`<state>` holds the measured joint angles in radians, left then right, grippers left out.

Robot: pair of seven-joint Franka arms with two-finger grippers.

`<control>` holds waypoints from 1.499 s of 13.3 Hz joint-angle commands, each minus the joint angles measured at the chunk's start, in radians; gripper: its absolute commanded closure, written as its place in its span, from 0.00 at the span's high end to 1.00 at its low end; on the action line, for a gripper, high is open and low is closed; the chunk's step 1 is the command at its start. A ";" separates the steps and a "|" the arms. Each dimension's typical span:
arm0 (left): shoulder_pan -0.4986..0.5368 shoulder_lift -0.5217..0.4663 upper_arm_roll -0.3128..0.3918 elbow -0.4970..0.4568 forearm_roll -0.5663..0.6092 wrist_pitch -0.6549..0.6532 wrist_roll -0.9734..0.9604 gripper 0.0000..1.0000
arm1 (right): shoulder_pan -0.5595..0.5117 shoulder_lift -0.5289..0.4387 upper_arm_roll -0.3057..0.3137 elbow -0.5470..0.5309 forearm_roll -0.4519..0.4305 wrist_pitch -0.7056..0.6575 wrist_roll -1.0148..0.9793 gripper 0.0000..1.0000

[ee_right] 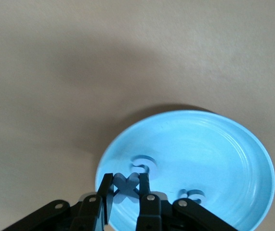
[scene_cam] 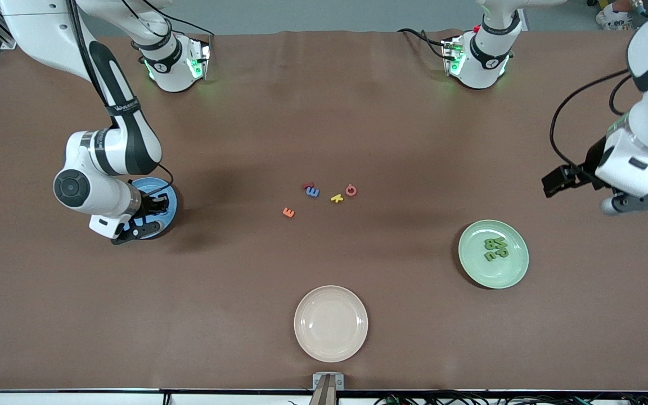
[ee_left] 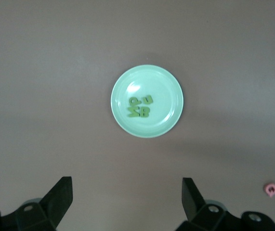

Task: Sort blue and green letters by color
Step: 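Release the blue x onto the blue plate with the right gripper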

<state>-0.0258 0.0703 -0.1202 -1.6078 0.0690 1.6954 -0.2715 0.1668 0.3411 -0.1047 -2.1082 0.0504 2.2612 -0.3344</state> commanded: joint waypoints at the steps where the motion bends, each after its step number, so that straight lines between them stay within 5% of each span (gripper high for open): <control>1: -0.049 -0.142 0.062 -0.141 -0.021 0.007 0.049 1.00 | -0.059 -0.066 0.019 -0.119 -0.015 0.086 -0.086 0.12; 3: -0.075 -0.196 0.109 -0.187 -0.044 0.004 0.106 1.00 | -0.073 -0.068 0.017 -0.144 -0.015 0.107 -0.115 0.12; 8: -0.097 -0.237 0.103 -0.181 -0.046 -0.046 0.081 1.00 | -0.089 -0.065 0.013 -0.191 -0.015 0.172 -0.141 0.17; 13: -0.086 -0.236 0.102 -0.179 -0.047 -0.029 0.097 1.00 | -0.086 -0.077 0.013 -0.211 -0.015 0.164 -0.141 0.57; 14: -0.086 -0.236 0.102 -0.179 -0.047 -0.030 0.095 1.00 | -0.081 -0.083 0.013 -0.211 -0.015 0.159 -0.138 0.72; 16: -0.086 -0.231 0.102 -0.179 -0.047 -0.030 0.095 1.00 | -0.041 -0.093 0.017 -0.202 -0.015 0.156 -0.109 0.72; 20: -0.088 -0.224 0.102 -0.166 -0.043 -0.023 0.095 1.00 | 0.146 -0.082 0.020 -0.121 -0.014 0.066 0.260 0.73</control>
<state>-0.1145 -0.1445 -0.0203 -1.7716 0.0360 1.6611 -0.1885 0.2279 0.2772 -0.0836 -2.2610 0.0417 2.3767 -0.2299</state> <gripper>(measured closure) 0.000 0.273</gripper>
